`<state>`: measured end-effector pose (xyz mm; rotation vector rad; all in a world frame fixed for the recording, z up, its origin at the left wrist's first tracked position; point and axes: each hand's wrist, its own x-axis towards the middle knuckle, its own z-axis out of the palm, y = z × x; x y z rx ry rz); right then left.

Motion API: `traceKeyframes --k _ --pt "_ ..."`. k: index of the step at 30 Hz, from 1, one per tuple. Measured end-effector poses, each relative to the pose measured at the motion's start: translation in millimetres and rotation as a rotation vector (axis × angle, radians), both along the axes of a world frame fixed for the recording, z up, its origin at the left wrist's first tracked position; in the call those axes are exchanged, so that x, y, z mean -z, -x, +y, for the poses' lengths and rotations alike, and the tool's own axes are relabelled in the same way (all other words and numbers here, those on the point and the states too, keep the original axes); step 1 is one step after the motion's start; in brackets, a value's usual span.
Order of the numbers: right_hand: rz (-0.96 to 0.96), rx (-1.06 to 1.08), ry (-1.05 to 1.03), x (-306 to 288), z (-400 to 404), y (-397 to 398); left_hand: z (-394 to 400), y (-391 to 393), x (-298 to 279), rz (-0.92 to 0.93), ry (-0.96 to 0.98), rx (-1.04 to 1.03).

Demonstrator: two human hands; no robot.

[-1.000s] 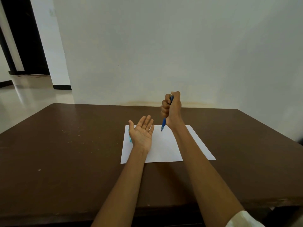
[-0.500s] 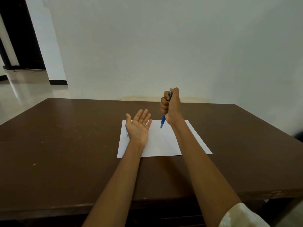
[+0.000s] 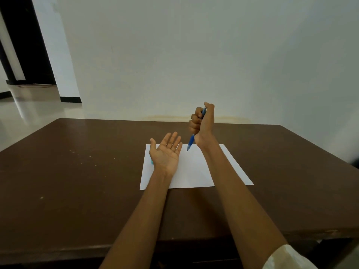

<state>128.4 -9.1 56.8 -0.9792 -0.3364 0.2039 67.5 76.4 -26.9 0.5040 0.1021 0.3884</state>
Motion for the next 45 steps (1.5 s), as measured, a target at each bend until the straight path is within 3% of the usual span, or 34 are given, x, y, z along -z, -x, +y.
traceKeyframes --k 9,28,45 --pt "0.280 0.016 -0.172 10.1 5.3 -4.3 -1.6 3.3 -2.6 -0.078 0.072 0.101" --pt "0.273 0.010 -0.192 15.8 7.8 -8.9 -1.6 3.2 -4.1 -0.111 0.089 0.117" --pt "0.297 0.024 -0.005 17.6 -7.9 -16.5 0.3 1.7 -1.3 -0.060 0.064 0.085"
